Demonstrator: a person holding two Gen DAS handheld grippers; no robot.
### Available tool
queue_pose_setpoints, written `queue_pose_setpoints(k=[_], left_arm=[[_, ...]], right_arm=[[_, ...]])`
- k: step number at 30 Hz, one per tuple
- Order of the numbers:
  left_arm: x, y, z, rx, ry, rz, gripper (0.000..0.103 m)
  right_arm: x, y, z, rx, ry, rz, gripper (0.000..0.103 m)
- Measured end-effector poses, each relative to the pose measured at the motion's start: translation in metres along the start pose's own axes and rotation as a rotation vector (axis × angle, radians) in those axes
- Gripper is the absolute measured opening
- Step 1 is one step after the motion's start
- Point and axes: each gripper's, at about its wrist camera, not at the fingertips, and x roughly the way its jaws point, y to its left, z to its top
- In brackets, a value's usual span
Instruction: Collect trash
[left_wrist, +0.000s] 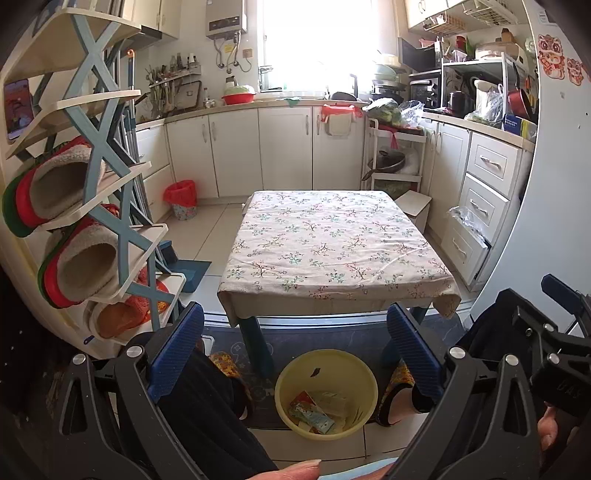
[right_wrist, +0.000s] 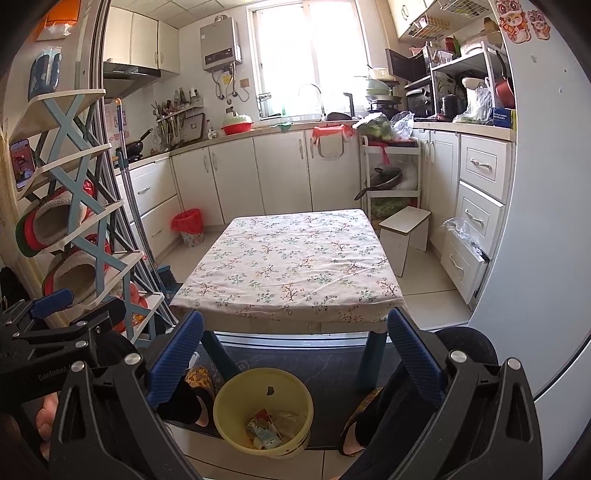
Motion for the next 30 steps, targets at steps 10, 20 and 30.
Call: queue_pose_setpoints(k=[10, 20, 30], left_arm=[[-0.003, -0.0032, 0.0009, 0.008, -0.014, 0.029, 0.095], [-0.0033, -0.002, -0.001, 0.004, -0.016, 0.022, 0.095], [-0.0037, -0.0015, -0.0015, 0.003, -0.016, 0.021, 0.095]], right_arm=[[0.0021, 0.0004, -0.0014, -0.007, 0.008, 0.008, 0.096], [0.0021, 0.0012, -0.0014, -0.008, 0.007, 0.009, 0.096], [0.0017, 0.0019, -0.0018, -0.007, 0.008, 0.009, 0.096]])
